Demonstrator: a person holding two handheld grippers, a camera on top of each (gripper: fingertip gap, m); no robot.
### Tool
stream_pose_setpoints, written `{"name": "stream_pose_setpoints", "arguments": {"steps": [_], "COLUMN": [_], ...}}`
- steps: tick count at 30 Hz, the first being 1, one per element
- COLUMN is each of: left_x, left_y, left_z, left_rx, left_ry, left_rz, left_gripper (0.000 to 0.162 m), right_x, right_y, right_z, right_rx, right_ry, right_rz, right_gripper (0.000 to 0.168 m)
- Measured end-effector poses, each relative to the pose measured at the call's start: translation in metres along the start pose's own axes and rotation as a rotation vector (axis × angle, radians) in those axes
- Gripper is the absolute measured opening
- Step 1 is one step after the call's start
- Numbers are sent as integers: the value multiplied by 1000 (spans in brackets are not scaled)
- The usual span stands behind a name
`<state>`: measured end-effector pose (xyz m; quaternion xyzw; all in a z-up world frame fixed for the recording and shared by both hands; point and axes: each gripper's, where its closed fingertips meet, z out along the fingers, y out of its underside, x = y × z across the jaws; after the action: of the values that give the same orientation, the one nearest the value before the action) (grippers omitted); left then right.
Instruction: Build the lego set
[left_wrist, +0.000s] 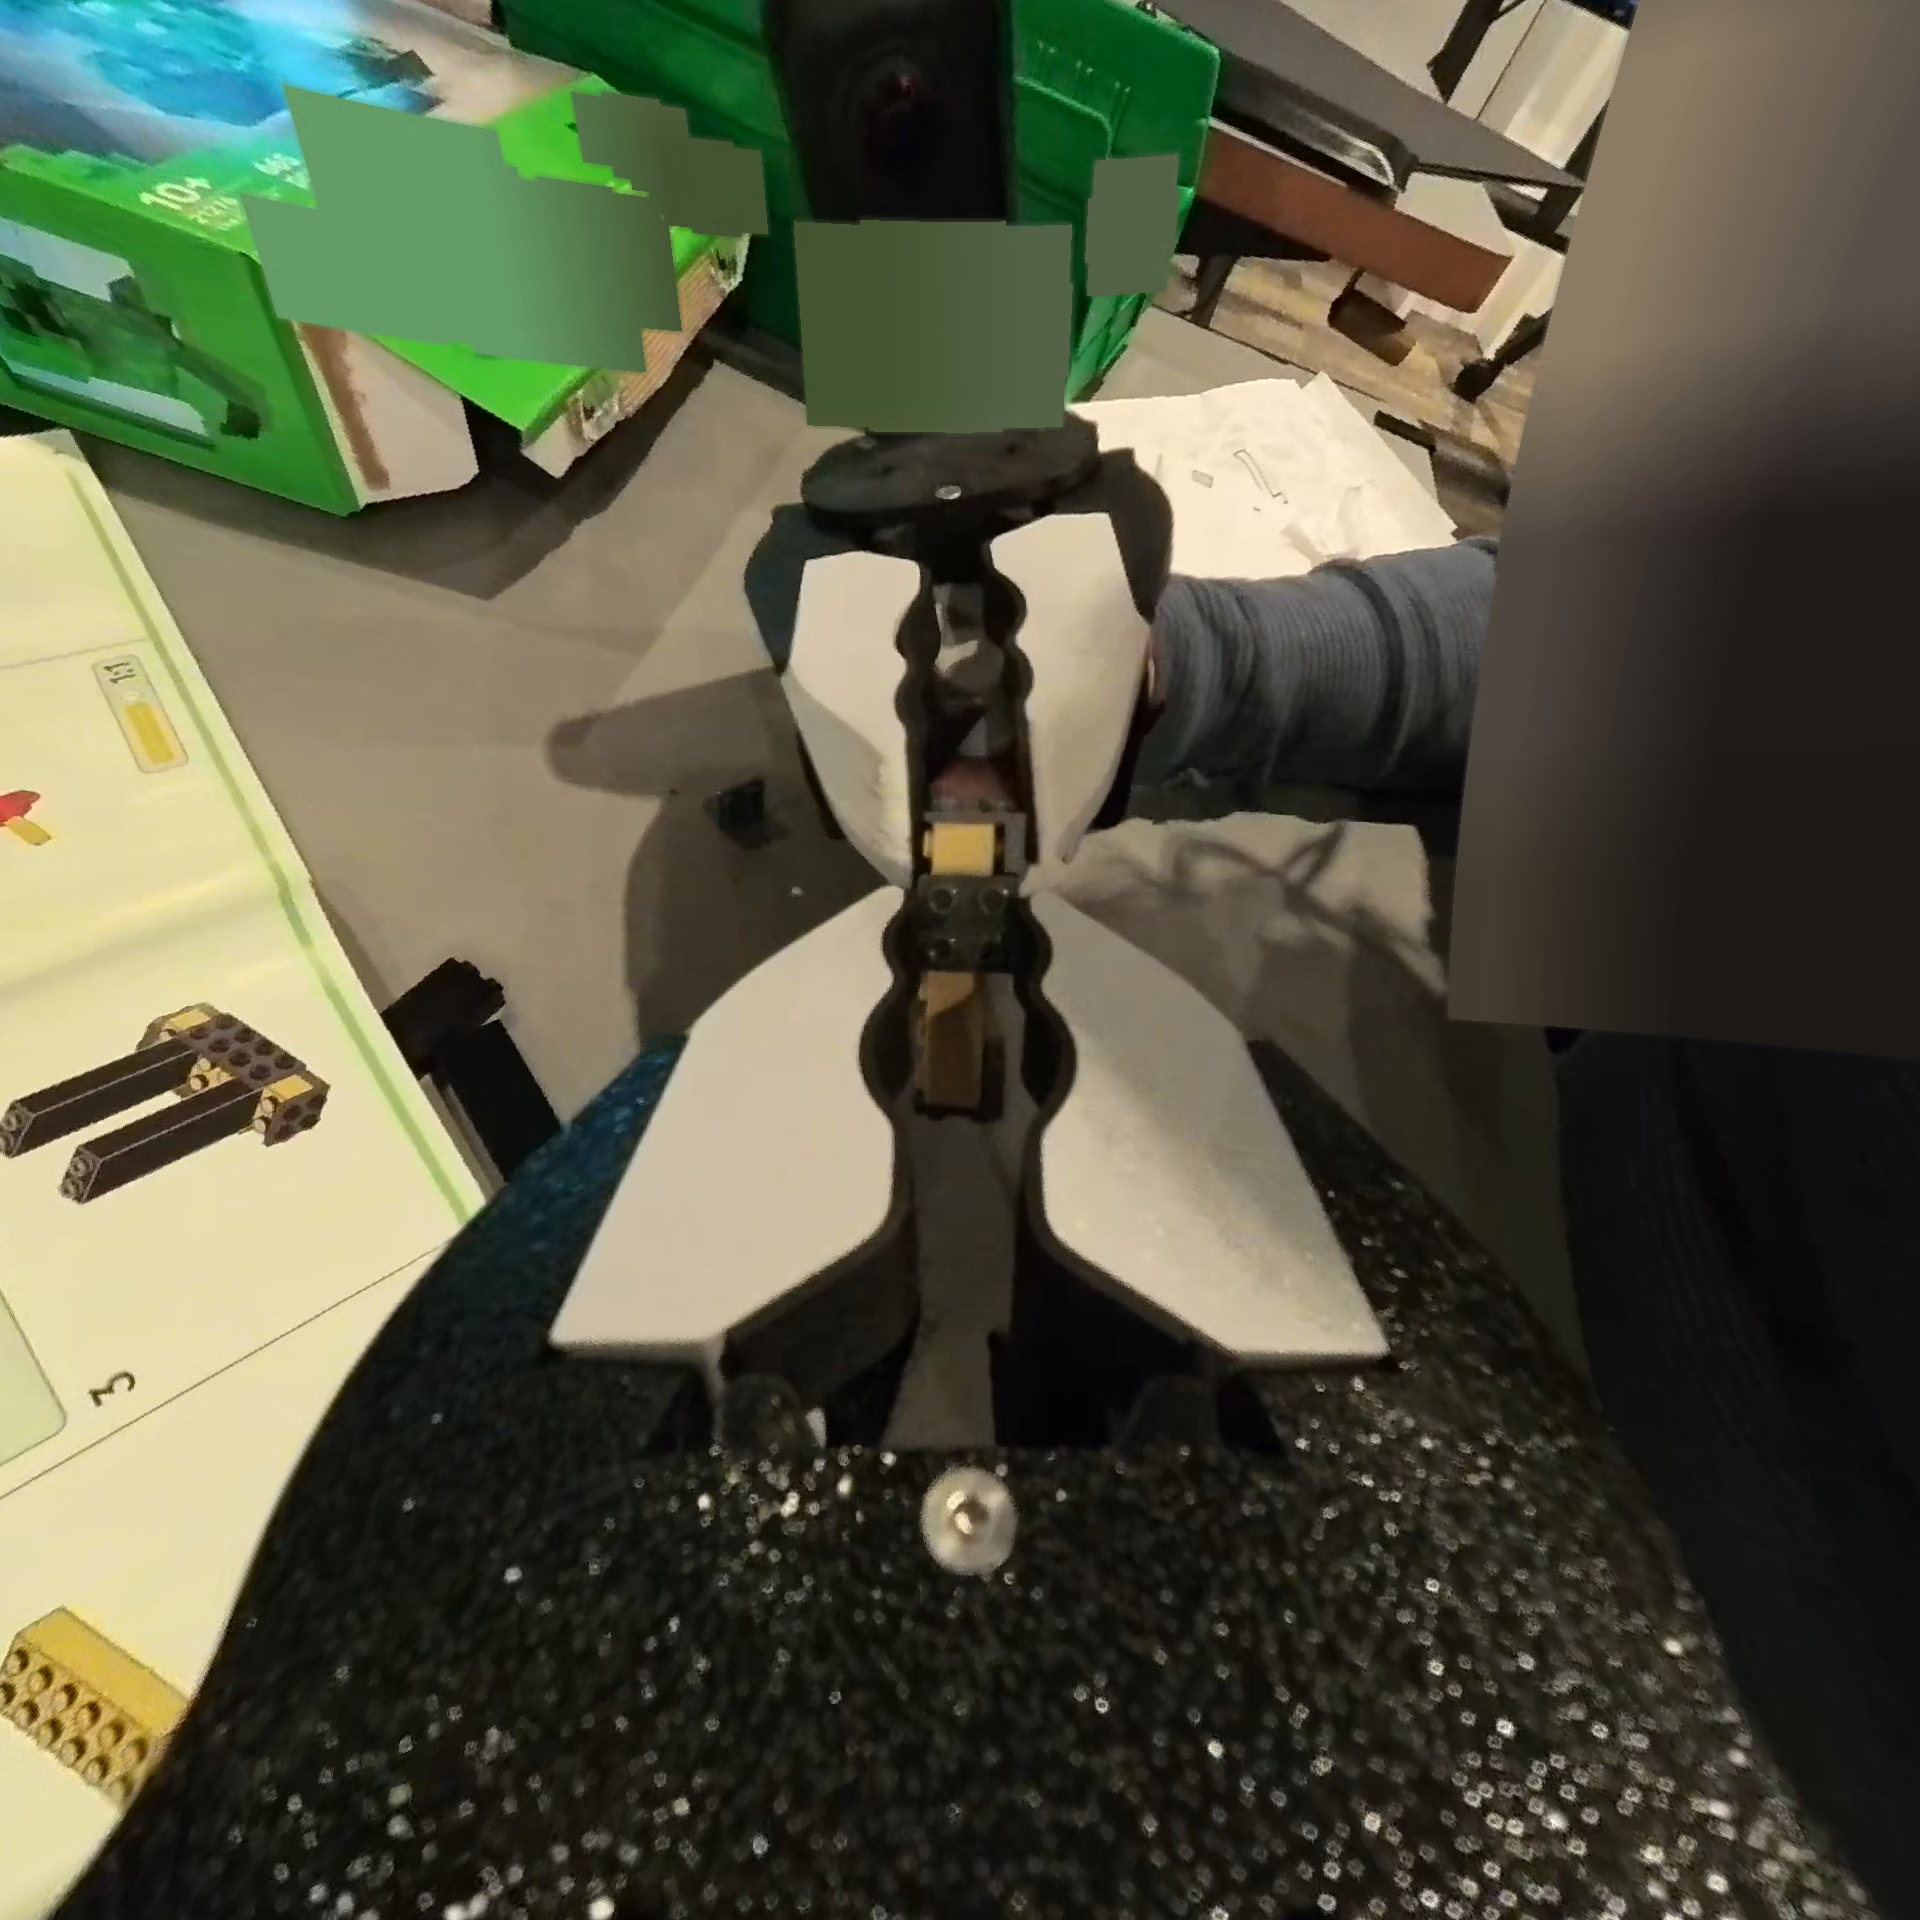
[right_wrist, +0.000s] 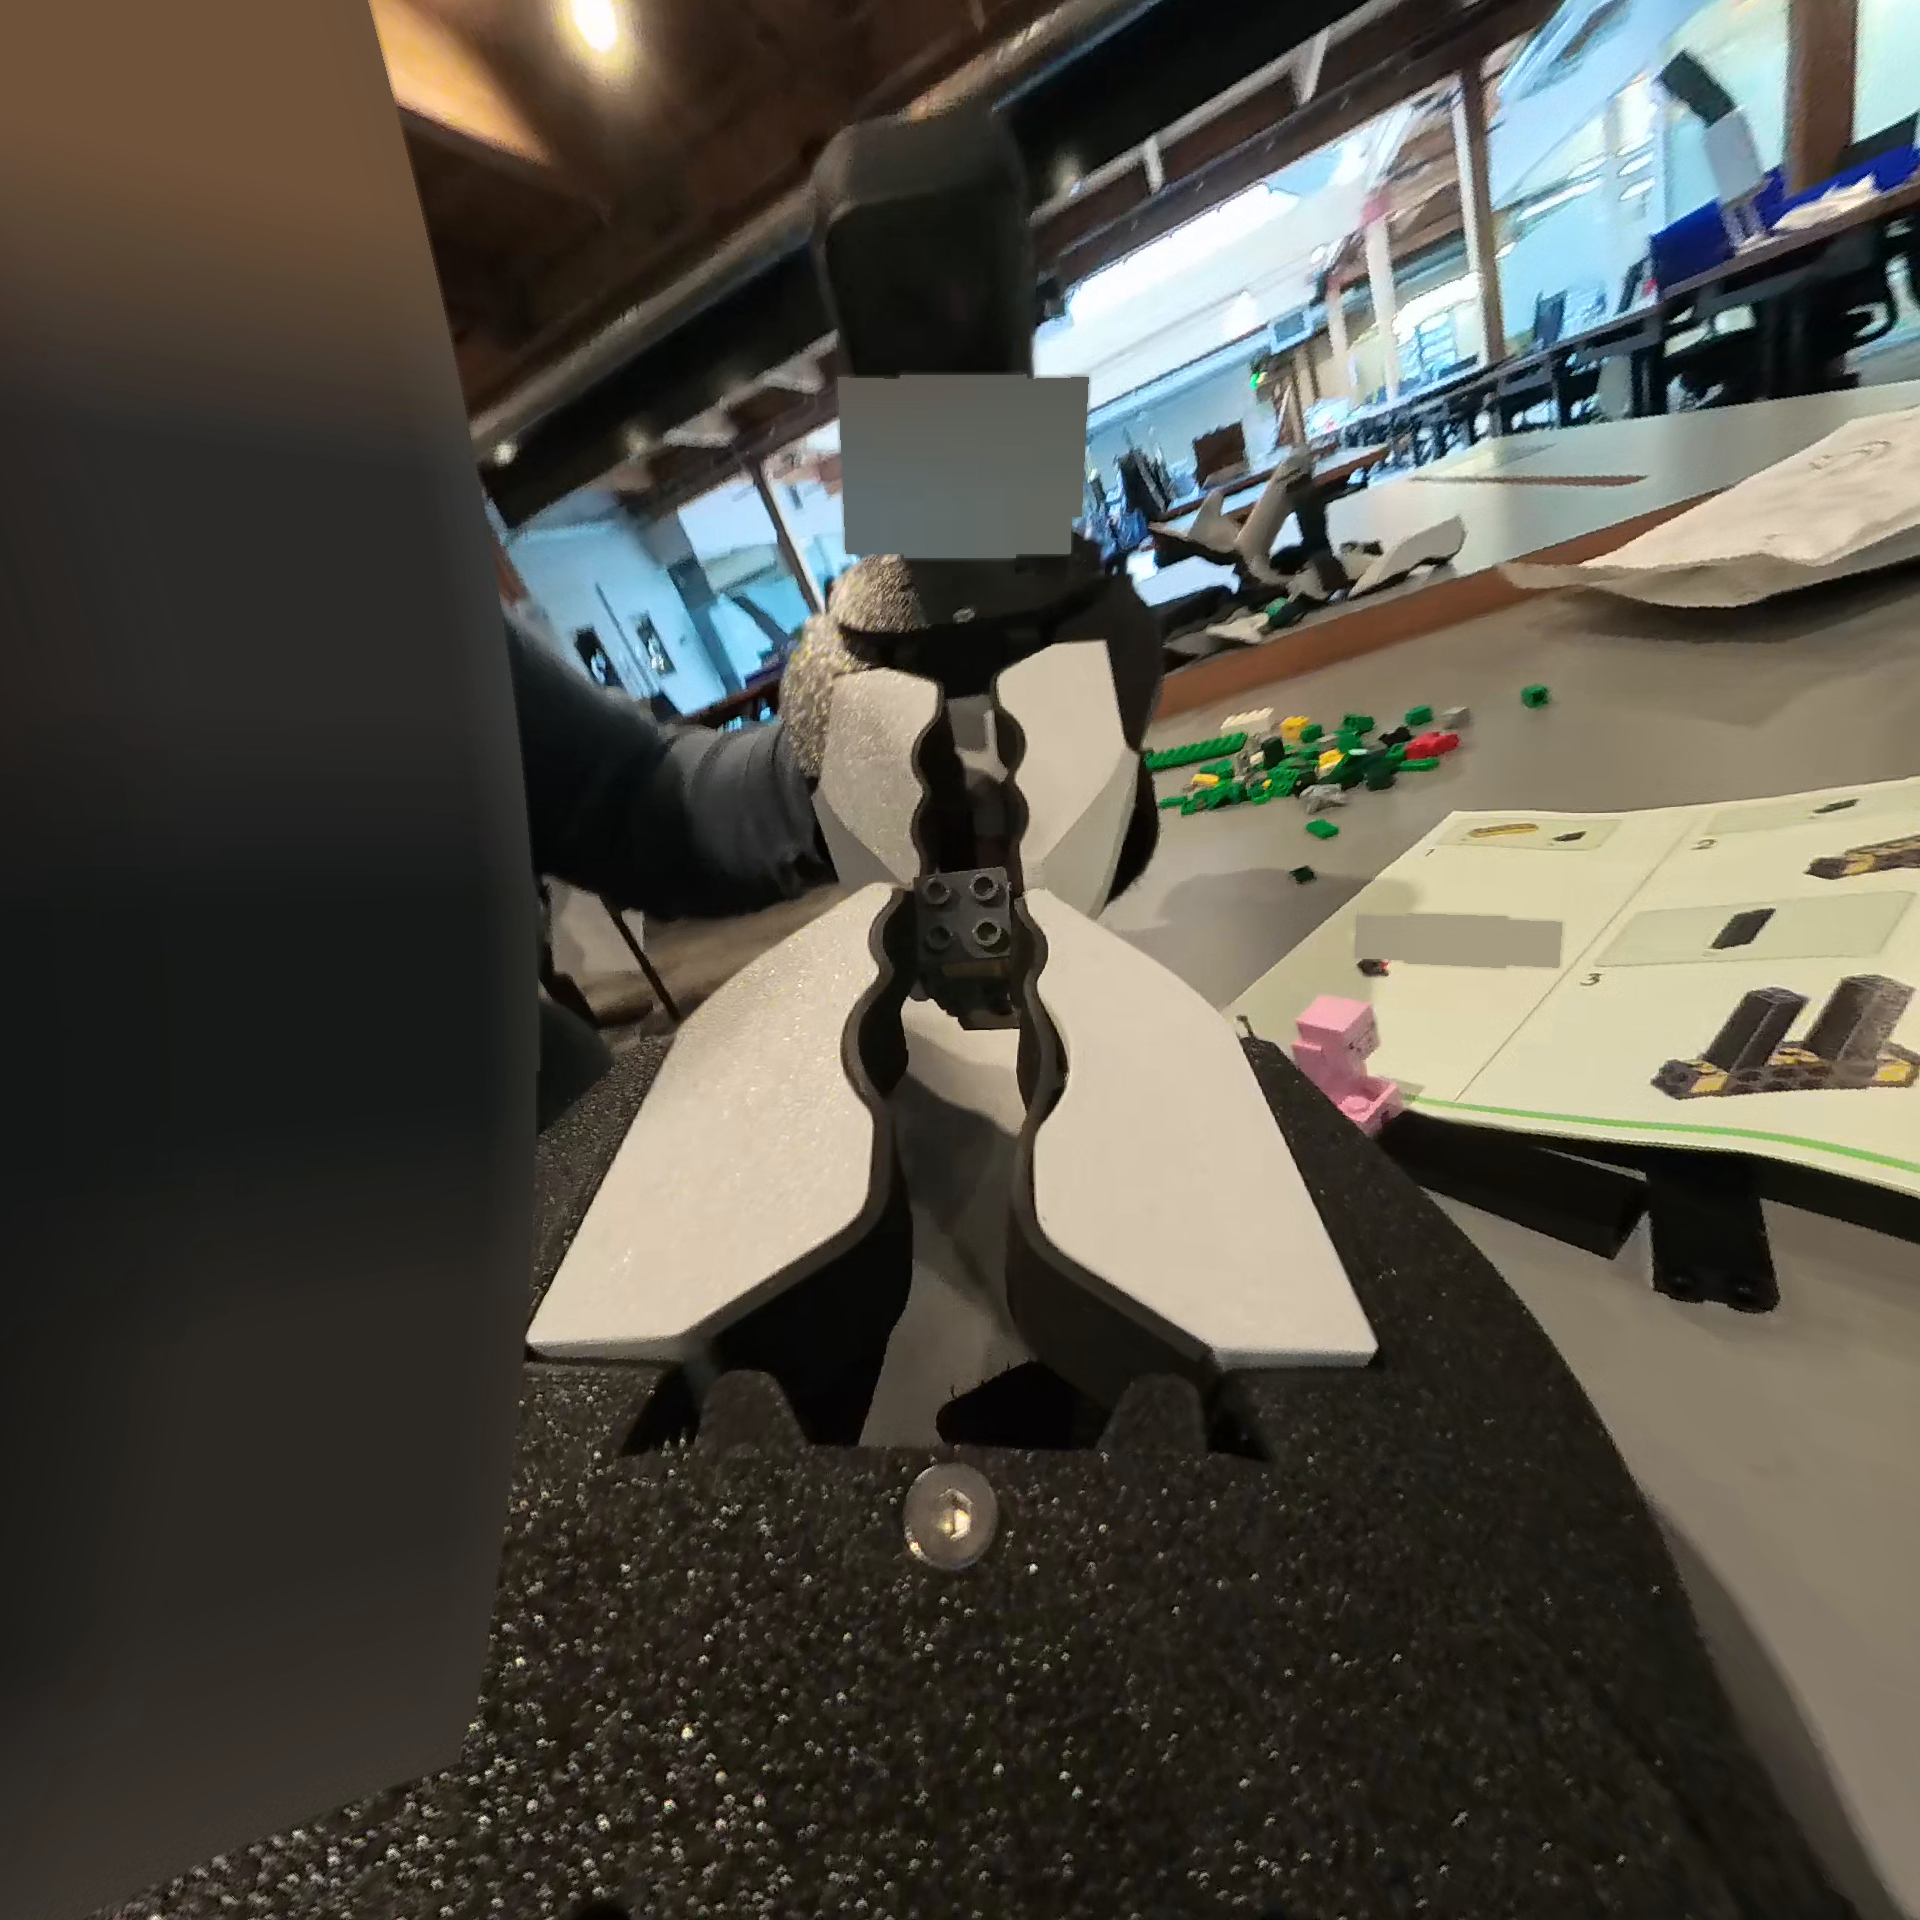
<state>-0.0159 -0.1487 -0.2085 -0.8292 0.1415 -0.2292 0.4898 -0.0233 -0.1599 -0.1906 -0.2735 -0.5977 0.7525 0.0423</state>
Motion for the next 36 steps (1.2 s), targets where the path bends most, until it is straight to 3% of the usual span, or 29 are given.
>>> {"name": "stream_pose_setpoints", "arguments": {"steps": [8, 24, 36], "left_x": [1, -3, 1], "left_y": [2, 9, 6], "left_z": [2, -1, 0], "left_rx": [-14, -94, -64], "left_ry": [23, -90, -33], "left_rz": [-26, 132, 72], "left_gripper": [17, 17, 17], "right_x": [-2, 3, -2], "right_y": [3, 8, 7], "right_z": [-1, 4, 3], "right_rx": [-8, -35, -18], "right_ry": [-27, 40, -7], "right_rz": [25, -54, -38], "right_gripper": [17, 17, 17]}}
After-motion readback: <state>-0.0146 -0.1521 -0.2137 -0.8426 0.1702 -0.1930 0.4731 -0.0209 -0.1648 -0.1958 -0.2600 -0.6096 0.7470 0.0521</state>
